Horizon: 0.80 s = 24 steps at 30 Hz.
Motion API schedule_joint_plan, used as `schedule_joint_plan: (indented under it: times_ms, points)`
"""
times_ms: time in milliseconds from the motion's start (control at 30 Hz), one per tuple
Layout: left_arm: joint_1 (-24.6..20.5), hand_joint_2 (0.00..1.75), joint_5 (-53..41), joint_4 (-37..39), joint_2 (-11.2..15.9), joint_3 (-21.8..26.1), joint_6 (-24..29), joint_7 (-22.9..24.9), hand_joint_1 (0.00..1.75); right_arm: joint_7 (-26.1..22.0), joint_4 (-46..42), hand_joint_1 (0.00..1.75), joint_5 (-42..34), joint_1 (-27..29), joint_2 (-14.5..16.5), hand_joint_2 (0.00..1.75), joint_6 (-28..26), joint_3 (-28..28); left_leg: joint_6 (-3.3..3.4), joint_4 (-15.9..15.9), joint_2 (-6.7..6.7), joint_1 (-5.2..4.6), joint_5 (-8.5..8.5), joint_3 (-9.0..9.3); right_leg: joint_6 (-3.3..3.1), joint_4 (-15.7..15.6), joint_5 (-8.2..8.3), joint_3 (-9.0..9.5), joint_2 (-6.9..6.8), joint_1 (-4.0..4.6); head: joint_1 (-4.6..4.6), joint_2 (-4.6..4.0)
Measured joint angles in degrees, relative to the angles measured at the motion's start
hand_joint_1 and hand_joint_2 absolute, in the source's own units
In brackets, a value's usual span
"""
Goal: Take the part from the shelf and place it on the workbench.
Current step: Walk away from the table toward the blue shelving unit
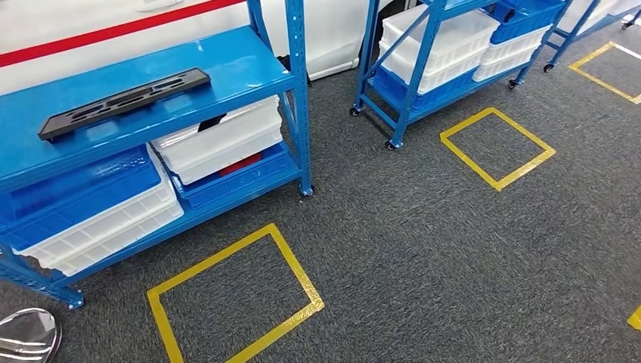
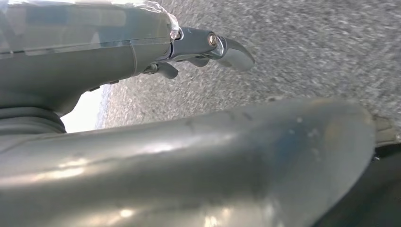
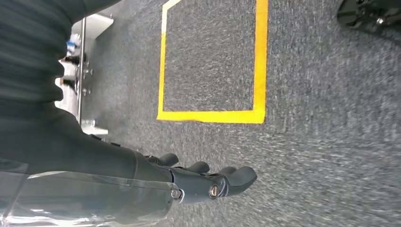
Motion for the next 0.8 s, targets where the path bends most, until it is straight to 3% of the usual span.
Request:
schedule_joint_plan:
  times_ms: [33,100,133,167,200,233,300,367,400,467,533,600,667,700,733,800]
  points:
    - [-0.02,0.0,-0.16,0.0,0.0,-0.01,-0.04,0.02,0.0,-0.02,-0.03,0.0,-0.02,0.01,0.09,1.75,0.0,-0.02,0.24,-0.42,-0.64,0.21,0.38,0.14,0.28,1.72,-1.28,-0.68,1.87,-0.08,0.02,0.0]
    - [-0.27,0.0,-0.4,0.0,-0.03,-0.07,-0.14,0.08,0.0,0.08,-0.05,0.0,-0.05,0.2,0.35,1.75,0.01,-0.1,0.51,-0.69,-1.93,0.33,0.82,0.03,0.54,8.64,-5.23,-3.92,5.56,-0.36,0.07,0.0]
    - [-0.38,0.0,-0.55,0.0,-0.04,-0.12,-0.21,0.12,0.0,0.17,-0.05,0.0,-0.08,0.33,0.51,1.75,0.02,-0.16,0.57,-0.64,-2.69,0.31,0.9,-0.12,0.58,12.52,-6.84,-5.79,6.25,-0.42,0.07,0.0]
    - [-0.39,0.0,-0.68,0.0,-0.05,-0.16,-0.27,0.17,0.0,0.28,-0.05,0.0,-0.11,0.47,0.64,1.75,0.02,-0.21,0.58,-0.55,-3.48,0.31,0.94,-0.19,0.6,14.91,-7.29,-7.02,6.55,-0.48,0.08,0.0]
    - [-0.36,0.0,-0.79,0.0,-0.07,-0.2,-0.32,0.23,0.0,0.49,-0.05,0.0,-0.14,0.59,0.75,1.75,0.06,-0.27,0.52,-0.42,-4.35,0.33,0.93,-0.21,0.6,15.12,-6.45,-7.22,6.72,-0.53,0.08,0.0]
    - [-0.32,0.0,-0.84,0.0,-0.08,-0.23,-0.33,0.26,0.0,0.72,-0.05,0.0,-0.16,0.66,0.83,1.75,0.14,-0.31,0.41,-0.22,-5.24,0.39,0.87,-0.21,0.56,12.86,-4.47,-6.28,7.01,-0.62,0.08,0.0]
    - [-0.34,0.0,-0.9,0.0,-0.13,-0.3,-0.31,0.15,0.0,1.48,-0.05,0.0,-0.2,0.74,0.87,1.75,0.41,-0.4,-0.06,0.39,-6.84,0.42,0.59,-0.34,0.45,4.81,-0.25,-2.76,8.92,-0.88,0.09,0.0]
    - [-0.44,0.0,-0.95,0.0,-0.15,-0.39,-0.18,-0.05,0.0,2.11,-0.04,0.0,-0.22,0.72,0.87,1.75,0.75,-0.51,-0.75,0.87,-8.08,0.43,0.48,-0.78,0.17,0.35,1.11,-0.88,10.57,-0.94,0.08,0.0]
    - [-0.44,0.0,-0.97,0.0,-0.14,-0.42,-0.07,-0.09,0.0,2.32,-0.03,0.0,-0.22,0.67,0.86,1.75,0.9,-0.55,-1.1,0.92,-8.6,0.47,0.56,-1.01,-0.04,0.16,0.89,-0.8,10.71,-0.81,0.07,0.0]
    - [-0.29,0.0,-0.98,0.0,-0.14,-0.45,0.16,-0.01,0.0,2.52,-0.03,0.0,-0.22,0.47,0.85,1.75,1.1,-0.57,-1.74,0.99,-9.02,0.67,0.63,-1.32,-0.74,0.01,1.12,-0.79,9.44,-0.78,0.07,0.0]
    - [-0.21,0.0,-0.98,0.0,-0.12,-0.45,0.29,0.15,0.0,2.56,-0.03,0.0,-0.23,0.48,0.74,0.87,1.19,-0.58,-2.27,3.18,-6.53,0.56,-0.76,-2.44,-1.48,-0.33,1.3,-0.69,7.97,-0.89,0.06,0.0]
    - [-0.31,0.0,-0.99,0.0,-0.1,-0.46,0.33,0.34,0.0,2.55,-0.03,0.0,-0.31,0.76,0.46,0.0,1.2,-0.61,-2.6,9.94,-3.22,0.47,-4.32,-5.63,-1.95,-0.41,1.28,-0.71,6.33,-0.71,0.06,0.0]
    - [-0.34,0.0,-1.08,0.0,-0.1,-0.47,0.33,0.74,0.0,2.39,-0.02,0.0,-0.66,1.01,0.25,0.0,1.15,-0.77,-2.75,16.66,-2.25,0.54,-6.82,-8.75,-2.15,-0.35,1.2,-0.77,4.85,-0.45,0.07,0.0]
    - [-0.25,0.0,-1.15,0.0,-0.08,-0.48,0.33,0.95,0.0,2.25,-0.02,0.0,-0.91,1.03,0.2,0.0,1.14,-0.9,-2.68,17.27,-2.18,0.54,-6.49,-8.91,-2.19,-0.33,1.16,-0.77,4.31,-0.33,0.07,0.0]
    - [-0.16,0.0,-1.2,0.0,-0.04,-0.48,0.33,1.15,0.0,2.09,-0.01,0.0,-1.12,0.97,0.2,0.0,1.15,-1.03,-2.48,15.49,-2.15,0.51,-5.15,-7.86,-2.21,-0.31,1.14,-0.74,3.97,-0.21,0.07,0.0]
    - [-0.09,0.0,-1.24,0.0,0.14,-0.48,0.33,1.38,0.0,1.81,0.0,0.0,-1.26,0.71,0.2,0.0,1.16,-1.17,-1.48,7.49,-1.61,0.16,-1.74,-3.47,-2.2,-0.29,1.13,-0.63,3.45,-0.03,0.07,0.0]
